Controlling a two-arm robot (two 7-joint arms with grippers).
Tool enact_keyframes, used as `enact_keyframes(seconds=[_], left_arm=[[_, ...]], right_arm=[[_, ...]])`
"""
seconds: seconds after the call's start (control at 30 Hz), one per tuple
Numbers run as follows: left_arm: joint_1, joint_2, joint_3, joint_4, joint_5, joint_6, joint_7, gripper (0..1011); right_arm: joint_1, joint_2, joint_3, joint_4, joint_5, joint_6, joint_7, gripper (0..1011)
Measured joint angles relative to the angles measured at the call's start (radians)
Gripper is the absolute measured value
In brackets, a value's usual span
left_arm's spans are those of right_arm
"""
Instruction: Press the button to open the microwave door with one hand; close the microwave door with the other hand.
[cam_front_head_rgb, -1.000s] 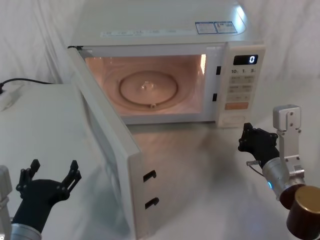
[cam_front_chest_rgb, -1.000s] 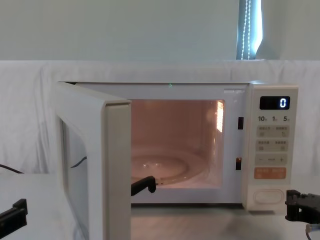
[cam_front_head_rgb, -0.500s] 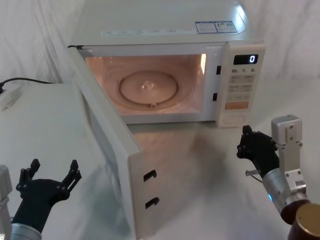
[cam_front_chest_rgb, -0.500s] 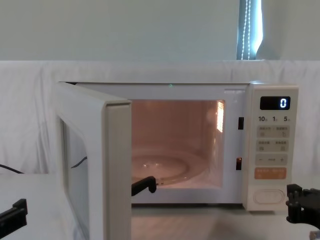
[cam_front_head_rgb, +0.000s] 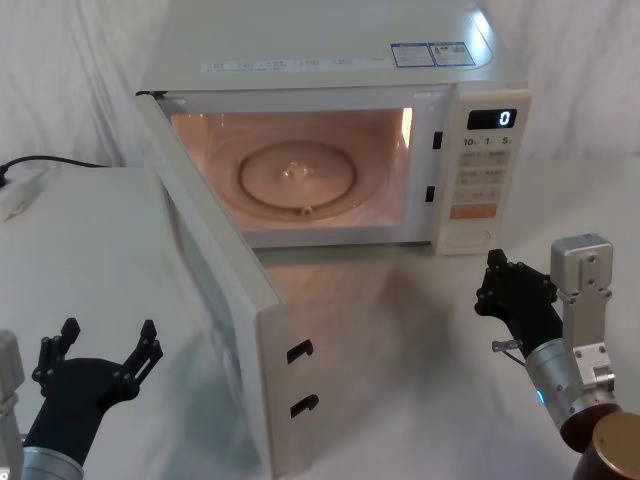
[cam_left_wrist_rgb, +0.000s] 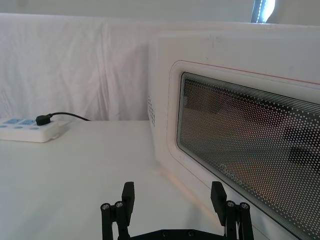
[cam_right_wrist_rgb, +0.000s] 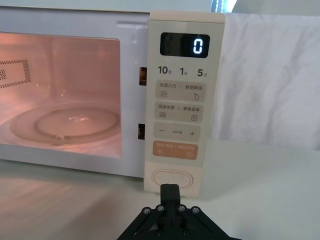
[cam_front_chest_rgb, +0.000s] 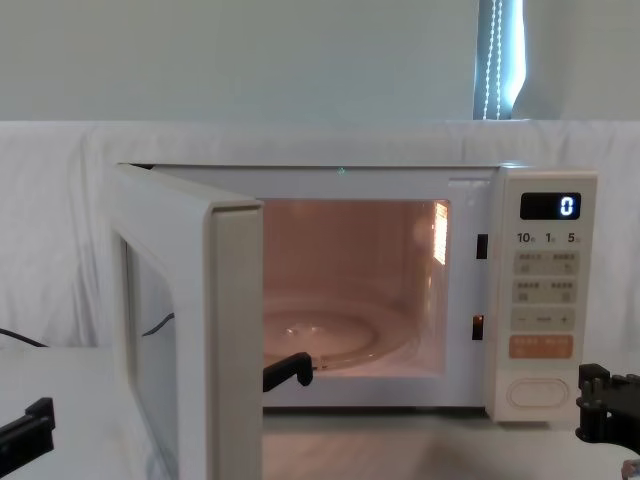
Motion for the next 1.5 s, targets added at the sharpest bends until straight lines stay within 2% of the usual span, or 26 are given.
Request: enact_keyframes(seconds=[0.93,1.27,1.3,1.5], left_arm=[[0.000,0.000,0.000,0.000,0.000,0.000,0.000,992],[0.000,0.000,0.000,0.000,0.000,0.000,0.000,748],[0.000,0.000,0.000,0.000,0.000,0.000,0.000,690],[0.000,0.000,0.000,0.000,0.000,0.000,0.000,503]], right_arm=[[-0.001,0.001,0.000,-0.003,0.000,0.003,0.001,0],[-0.001,0.001,0.000,-0.003,-0.001,0.004,0.001,0],[-0.001,0.001,0.000,-0.003,-0.001,0.004,0.001,0],[-0.001,0.001,0.000,-0.003,-0.001,0.004,0.001,0]])
